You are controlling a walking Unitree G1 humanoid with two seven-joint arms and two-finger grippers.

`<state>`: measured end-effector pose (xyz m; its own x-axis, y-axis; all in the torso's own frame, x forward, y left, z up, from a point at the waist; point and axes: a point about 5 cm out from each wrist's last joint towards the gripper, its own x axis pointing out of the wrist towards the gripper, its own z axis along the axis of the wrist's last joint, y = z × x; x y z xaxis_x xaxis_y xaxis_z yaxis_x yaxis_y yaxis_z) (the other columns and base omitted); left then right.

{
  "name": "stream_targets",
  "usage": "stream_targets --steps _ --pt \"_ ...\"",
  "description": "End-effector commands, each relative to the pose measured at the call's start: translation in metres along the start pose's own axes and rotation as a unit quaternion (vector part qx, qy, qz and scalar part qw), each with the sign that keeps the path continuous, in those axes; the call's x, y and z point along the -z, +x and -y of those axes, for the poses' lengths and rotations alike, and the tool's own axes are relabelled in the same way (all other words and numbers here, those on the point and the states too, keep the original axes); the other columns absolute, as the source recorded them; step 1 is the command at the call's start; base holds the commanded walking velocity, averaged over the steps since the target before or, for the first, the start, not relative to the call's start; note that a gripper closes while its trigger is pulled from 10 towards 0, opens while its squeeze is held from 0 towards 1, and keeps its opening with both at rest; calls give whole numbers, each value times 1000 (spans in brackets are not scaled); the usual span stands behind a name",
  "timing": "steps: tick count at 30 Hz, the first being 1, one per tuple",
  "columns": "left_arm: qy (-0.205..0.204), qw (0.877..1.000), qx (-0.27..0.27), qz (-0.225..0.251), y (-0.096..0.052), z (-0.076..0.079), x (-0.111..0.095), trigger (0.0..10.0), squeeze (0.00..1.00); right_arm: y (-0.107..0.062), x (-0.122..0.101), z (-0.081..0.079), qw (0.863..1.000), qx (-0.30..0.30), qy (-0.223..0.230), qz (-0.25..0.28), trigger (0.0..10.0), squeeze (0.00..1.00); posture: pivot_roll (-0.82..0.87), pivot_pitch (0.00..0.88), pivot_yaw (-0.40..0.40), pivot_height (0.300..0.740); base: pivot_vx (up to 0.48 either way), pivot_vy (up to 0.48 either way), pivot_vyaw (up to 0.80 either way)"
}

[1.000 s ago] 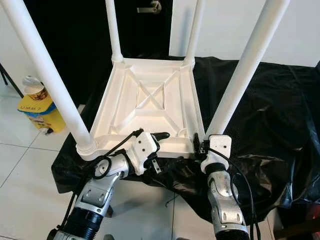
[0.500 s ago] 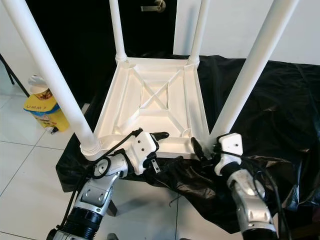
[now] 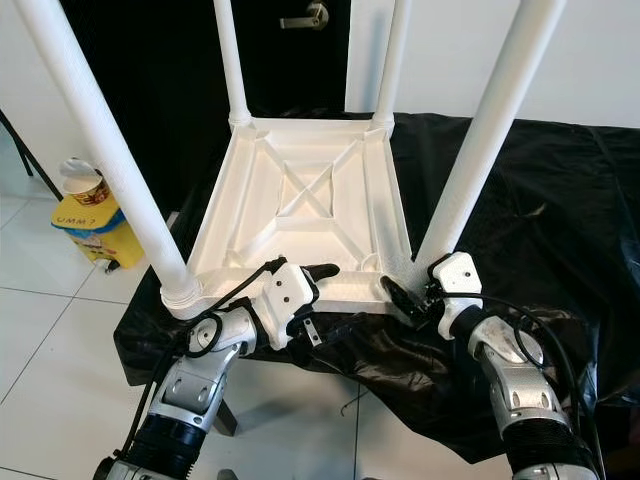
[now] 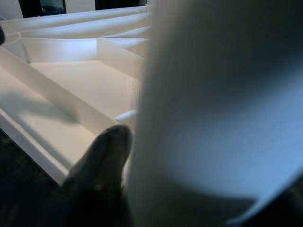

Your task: Building children table

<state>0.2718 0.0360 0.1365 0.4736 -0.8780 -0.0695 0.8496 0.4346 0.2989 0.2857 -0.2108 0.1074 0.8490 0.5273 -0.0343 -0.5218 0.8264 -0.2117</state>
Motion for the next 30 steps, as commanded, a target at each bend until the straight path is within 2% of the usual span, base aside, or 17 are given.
stream_targets --steps 1,9,10,12,13,17,20,21,23,26,28,29,30 --pt "-1 995 -99 3 0 -9 0 10000 0 1 9 -9 999 -25 5 -19 0 0 -5 0 -26 740 0 0 0" --pt "-4 995 -102 3 0 -8 1 10000 0 -1 16 -21 999 -13 26 -18 0 0 -12 0 -33 740 0 0 0" --pt "-5 995 -102 4 0 -8 1 10000 0 -1 17 -23 999 -11 29 -17 6588 0 -14 0 -34 740 0 0 0" --pt "-5 995 -103 4 1 -8 1 10000 0 -1 19 -27 999 -9 34 -17 6588 0 -17 0 -34 740 0 0 0" --pt "-7 995 -103 5 1 -7 1 10000 0 -1 20 -29 999 -1 41 -17 10000 0 -22 0 -35 740 0 0 0" --pt "-7 995 -102 5 1 -6 1 10000 0 -1 22 -30 999 13 48 -16 10000 0 -26 0 -36 740 0 0 0" --pt "-10 995 -103 6 1 -7 1 10000 0 -3 22 -26 992 104 70 -10 10000 0 -30 0 -37 740 0 0 0" --pt "-10 995 -103 6 1 -7 1 10000 0 -3 22 -26 992 104 70 -10 10000 0 -30 0 -37 740 0 0 0" --pt "-10 994 -105 5 0 -8 2 10000 0 -4 22 -26 983 160 86 -5 10000 0 -32 0 -33 740 0 0 0" --pt "-10 994 -105 5 0 -8 2 10000 0 -4 22 -26 983 160 86 -5 10000 0 -32 0 -33 740 0 0 0" --pt "-9 994 -105 5 0 -9 2 10000 0 -5 24 -30 974 202 100 -5 10000 0 -36 0 -28 740 0 0 0" --pt "-9 994 -105 5 0 -9 2 10000 0 -5 24 -30 974 202 100 -5 10000 0 -36 0 -28 740 0 0 0" --pt "-9 994 -105 5 0 -10 2 10000 0 -5 27 -32 962 243 122 -4 10000 0 -41 0 -25 740 0 0 0"
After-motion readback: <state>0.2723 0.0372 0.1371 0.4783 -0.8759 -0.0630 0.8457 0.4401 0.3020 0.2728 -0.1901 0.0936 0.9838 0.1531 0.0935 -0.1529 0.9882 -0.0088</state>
